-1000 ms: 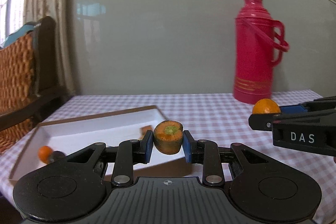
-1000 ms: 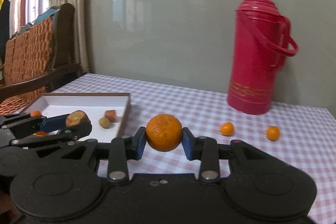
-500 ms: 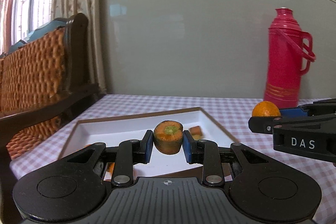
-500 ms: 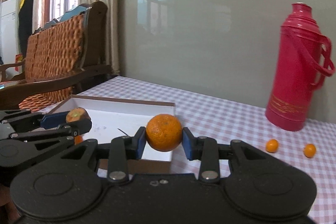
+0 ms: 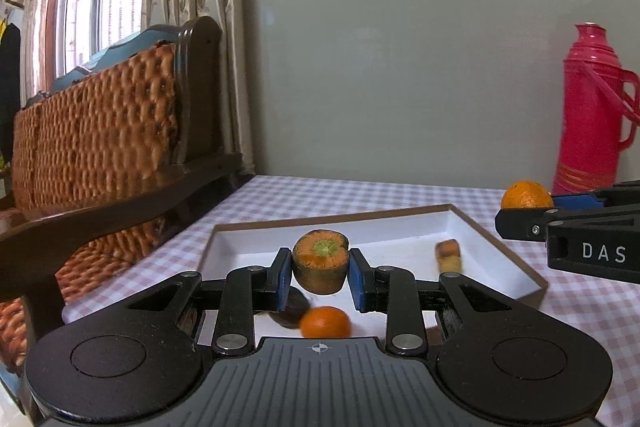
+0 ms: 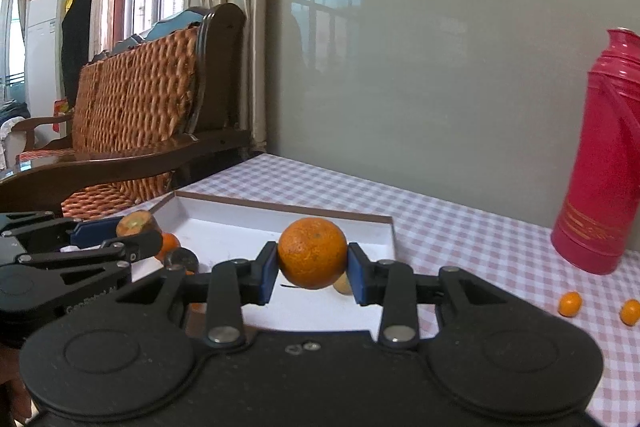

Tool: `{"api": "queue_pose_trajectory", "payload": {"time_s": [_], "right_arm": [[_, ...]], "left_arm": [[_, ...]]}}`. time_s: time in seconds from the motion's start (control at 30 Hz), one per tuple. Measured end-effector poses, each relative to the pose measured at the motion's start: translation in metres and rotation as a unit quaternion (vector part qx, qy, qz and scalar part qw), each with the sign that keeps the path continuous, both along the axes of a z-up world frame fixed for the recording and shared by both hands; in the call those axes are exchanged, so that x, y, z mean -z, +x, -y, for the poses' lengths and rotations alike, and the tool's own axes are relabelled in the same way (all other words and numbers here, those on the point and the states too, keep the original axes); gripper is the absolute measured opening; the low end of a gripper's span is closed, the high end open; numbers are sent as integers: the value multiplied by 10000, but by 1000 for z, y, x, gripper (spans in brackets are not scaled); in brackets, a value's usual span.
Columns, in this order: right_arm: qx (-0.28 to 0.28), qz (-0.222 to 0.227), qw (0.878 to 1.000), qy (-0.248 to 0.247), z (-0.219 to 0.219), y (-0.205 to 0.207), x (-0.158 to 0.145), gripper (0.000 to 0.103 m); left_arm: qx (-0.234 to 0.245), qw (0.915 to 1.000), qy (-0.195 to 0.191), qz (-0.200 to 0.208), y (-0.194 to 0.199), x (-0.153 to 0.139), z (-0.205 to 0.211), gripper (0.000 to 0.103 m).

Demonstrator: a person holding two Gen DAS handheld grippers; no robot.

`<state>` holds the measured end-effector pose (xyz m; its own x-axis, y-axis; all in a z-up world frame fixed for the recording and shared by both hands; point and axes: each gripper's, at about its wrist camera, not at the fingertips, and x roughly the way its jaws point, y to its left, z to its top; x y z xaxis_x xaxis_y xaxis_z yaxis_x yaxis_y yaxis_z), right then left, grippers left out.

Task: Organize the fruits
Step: 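Carry the carrot piece and orange over the white tray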

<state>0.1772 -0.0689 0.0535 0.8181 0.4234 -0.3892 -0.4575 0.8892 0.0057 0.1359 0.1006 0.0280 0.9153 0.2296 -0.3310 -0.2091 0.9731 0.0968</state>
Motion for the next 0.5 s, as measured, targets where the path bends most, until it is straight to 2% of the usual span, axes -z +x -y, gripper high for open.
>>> {"api": "queue_pose_trajectory", "payload": {"time_s": [0.5], "right_arm": [[30, -21, 10000, 26, -17, 27, 2, 28]], "left_arm": [[-167, 9996, -242, -41, 33, 2, -27, 30]]}}
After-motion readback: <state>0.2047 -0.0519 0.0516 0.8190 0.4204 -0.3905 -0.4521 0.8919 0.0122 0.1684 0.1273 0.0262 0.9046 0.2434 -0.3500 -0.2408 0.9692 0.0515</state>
